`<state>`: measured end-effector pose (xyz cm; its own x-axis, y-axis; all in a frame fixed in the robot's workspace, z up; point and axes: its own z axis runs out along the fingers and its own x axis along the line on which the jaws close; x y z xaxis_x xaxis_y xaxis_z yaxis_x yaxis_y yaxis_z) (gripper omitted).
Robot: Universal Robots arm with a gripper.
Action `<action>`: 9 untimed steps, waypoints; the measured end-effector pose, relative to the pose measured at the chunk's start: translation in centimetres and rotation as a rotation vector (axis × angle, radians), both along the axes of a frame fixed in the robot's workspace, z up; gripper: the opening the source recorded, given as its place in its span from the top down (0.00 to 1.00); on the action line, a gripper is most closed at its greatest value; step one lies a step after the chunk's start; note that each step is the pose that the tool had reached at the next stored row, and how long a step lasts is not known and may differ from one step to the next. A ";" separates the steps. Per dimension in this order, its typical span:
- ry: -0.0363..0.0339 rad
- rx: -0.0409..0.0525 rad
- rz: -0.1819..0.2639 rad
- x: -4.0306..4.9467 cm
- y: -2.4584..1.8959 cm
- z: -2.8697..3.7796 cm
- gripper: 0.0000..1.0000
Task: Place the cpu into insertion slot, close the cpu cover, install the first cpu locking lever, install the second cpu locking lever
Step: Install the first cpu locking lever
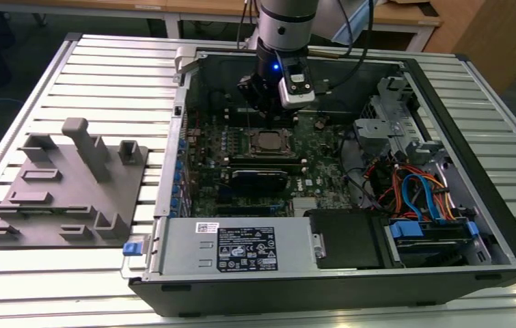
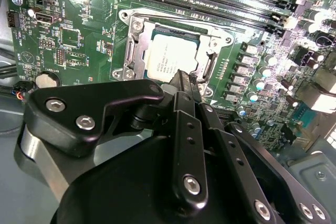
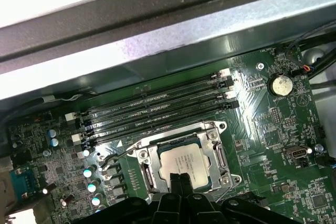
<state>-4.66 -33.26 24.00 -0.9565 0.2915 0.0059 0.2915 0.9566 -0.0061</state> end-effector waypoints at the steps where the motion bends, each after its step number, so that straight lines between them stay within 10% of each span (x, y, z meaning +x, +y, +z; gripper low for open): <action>1: 0.0000 0.0000 0.002 0.00 0.00 0.00 0.90; 9: 0.0000 -0.0001 0.071 -0.02 0.00 0.00 0.90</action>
<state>-4.69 -33.26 24.00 -0.9748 0.2232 0.0059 0.2232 0.9748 -0.0062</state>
